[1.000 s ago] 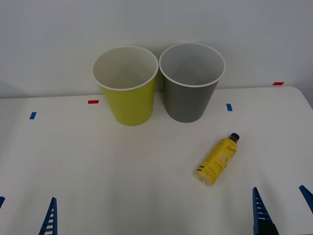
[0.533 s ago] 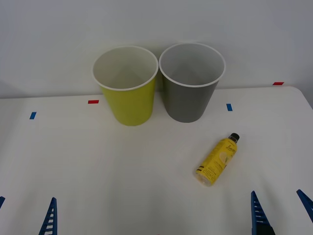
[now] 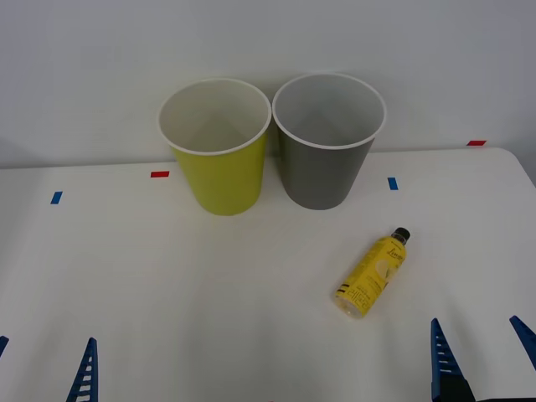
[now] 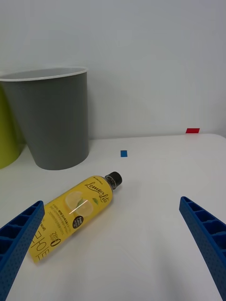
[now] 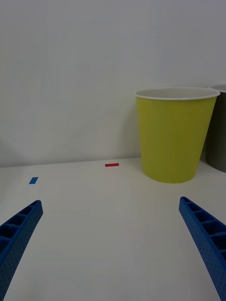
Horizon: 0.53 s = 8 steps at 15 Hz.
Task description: Put cans in the gray bin and PET bottles in the light green bin.
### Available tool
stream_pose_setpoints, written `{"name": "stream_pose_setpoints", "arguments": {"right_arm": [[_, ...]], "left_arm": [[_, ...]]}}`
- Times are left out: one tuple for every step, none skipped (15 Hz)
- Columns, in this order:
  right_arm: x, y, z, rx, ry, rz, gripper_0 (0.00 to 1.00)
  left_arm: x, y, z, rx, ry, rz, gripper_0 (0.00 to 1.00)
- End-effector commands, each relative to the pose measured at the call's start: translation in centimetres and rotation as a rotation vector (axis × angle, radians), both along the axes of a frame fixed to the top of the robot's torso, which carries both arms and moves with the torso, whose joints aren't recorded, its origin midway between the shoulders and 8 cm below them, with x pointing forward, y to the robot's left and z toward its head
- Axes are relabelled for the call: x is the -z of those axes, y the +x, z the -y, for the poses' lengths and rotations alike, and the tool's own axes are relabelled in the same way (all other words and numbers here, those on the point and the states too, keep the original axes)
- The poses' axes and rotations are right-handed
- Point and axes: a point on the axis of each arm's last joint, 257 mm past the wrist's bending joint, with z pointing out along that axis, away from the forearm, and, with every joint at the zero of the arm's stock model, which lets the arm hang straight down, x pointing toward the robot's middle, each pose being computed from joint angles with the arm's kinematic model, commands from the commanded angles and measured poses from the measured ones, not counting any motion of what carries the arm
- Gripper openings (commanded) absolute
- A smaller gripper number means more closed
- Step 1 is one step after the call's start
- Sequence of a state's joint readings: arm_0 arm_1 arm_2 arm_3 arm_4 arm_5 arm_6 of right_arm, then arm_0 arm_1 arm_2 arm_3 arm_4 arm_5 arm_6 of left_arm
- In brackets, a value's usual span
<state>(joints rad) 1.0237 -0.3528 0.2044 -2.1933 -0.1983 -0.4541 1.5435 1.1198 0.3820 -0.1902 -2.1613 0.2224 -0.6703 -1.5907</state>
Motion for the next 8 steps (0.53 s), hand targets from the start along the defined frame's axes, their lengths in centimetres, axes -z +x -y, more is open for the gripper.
{"name": "stream_pose_setpoints", "arguments": {"right_arm": [[0.1,0.3,0.7,0.008,-0.022,-0.007,1.00],[0.6,0.6,1.1,0.016,-0.027,-0.033,1.00],[0.9,1.0,1.4,0.028,-0.032,-0.057,1.00],[0.9,1.5,1.9,0.042,-0.036,-0.082,1.00],[0.7,2.2,2.3,0.054,-0.031,-0.121,1.00],[0.4,2.8,2.5,0.065,-0.022,-0.160,1.00],[0.1,3.4,2.6,0.074,-0.007,-0.189,1.00],[0.1,4.0,2.9,0.081,0.017,-0.208,1.00]], "left_arm": [[0.0,0.0,0.0,0.000,0.000,0.000,1.00],[0.0,0.0,0.0,0.000,0.000,0.000,1.00],[0.0,0.0,0.0,0.000,0.000,0.000,1.00],[0.0,0.0,0.0,0.000,0.000,0.000,1.00],[0.0,0.0,0.0,0.000,0.000,0.000,1.00],[0.0,0.0,0.0,0.000,0.000,0.000,1.00],[0.0,0.0,0.0,0.000,0.000,0.000,1.00],[0.0,0.0,0.0,0.000,0.000,0.000,1.00]]}}
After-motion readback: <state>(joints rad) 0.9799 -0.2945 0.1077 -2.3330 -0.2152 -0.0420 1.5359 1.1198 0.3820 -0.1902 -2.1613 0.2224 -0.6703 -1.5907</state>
